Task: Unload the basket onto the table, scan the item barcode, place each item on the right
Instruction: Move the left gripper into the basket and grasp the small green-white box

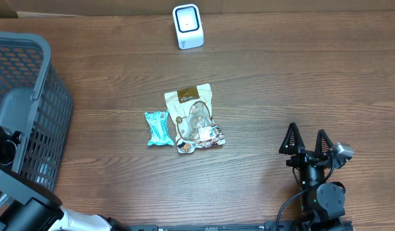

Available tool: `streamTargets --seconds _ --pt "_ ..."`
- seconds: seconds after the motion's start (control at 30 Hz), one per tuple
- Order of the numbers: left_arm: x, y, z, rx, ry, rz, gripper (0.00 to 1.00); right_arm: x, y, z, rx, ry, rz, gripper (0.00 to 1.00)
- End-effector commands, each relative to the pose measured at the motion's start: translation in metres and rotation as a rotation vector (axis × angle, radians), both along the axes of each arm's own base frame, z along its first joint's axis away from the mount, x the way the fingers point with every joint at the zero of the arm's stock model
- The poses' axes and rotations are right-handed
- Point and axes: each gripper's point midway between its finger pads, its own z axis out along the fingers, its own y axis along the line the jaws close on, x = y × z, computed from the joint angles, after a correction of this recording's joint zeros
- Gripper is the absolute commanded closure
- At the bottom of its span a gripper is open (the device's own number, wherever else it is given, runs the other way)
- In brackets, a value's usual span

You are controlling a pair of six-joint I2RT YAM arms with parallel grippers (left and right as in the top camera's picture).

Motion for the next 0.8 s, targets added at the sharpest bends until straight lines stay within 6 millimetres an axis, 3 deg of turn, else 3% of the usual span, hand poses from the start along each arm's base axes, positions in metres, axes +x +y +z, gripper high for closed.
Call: streamTargets --seconds 0.0,0.13,0.4,0.57,0.77 --pt "-0.005 -0.012 -0.011 -0.063 0.020 -0.067 0.09 0.000 0.000 -0.001 -0.003 -0.005 0.003 0.00" --pt "-0.011 -0.015 -0.013 -0.076 0.051 -0.069 0.20 0.000 0.000 -0.001 -0.003 -0.005 0.003 0.00" --pt "-0.023 -0.008 -0.015 -0.037 0.119 -0.076 0.24 0.000 0.000 -0.001 -0.003 -0.005 0.003 0.00" --pt "-0.028 -0.004 -0.016 -0.013 0.148 -0.078 0.38 0.000 0.000 -0.001 -0.003 -0.005 0.003 0.00" --pt "-0.029 -0.005 -0.024 -0.009 0.148 -0.077 0.47 0.000 0.000 -0.001 -0.003 -0.005 0.003 0.00"
